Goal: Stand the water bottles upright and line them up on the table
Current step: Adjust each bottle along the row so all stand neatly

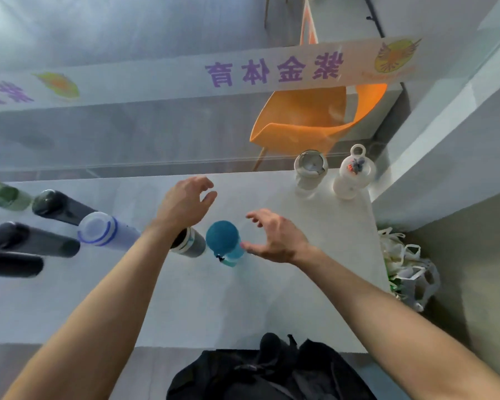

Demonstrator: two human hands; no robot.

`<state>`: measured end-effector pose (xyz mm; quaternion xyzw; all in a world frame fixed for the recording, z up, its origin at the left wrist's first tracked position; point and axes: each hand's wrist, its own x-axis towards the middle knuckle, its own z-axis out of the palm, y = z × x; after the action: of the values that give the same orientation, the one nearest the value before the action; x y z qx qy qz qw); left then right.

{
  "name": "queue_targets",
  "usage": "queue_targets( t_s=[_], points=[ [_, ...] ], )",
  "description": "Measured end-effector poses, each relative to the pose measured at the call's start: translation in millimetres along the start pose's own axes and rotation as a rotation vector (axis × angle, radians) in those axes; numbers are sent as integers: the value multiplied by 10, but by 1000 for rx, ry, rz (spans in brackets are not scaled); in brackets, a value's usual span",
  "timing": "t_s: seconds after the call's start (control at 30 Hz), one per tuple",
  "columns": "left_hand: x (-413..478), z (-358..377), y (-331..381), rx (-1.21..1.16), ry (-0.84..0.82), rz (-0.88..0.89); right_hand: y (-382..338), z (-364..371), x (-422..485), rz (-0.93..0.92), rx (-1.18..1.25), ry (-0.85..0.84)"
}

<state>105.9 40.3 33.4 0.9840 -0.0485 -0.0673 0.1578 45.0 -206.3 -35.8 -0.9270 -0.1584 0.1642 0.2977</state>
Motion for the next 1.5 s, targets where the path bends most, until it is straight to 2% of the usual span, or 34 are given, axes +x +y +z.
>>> queue_targets(
  t_s=[0.1, 0.23, 0.3, 0.5, 0.73, 0.83, 1.5],
  points=[
    [-241, -159, -303, -22, -41, -38, -443, 63, 86, -127, -17, 90],
    [-453, -186, -573, -5, -400, -44, -667, 333, 148, -121, -185, 5],
    [-523, -85, -671, 86, -467, -12, -673, 482, 153, -101, -225, 4],
    [-397, 91, -845, 77, -346, 60, -578, 469, 174, 28, -177, 128],
    [50, 67, -717, 14, -274, 117, -359, -18, 581, 252, -126, 353],
    [291, 49, -637, 11, -260, 138, -285, -227, 809, 307, -118, 395],
    [929, 71, -496, 1, -203, 151, -98, -274, 1291, 325, -103, 385]
  ],
)
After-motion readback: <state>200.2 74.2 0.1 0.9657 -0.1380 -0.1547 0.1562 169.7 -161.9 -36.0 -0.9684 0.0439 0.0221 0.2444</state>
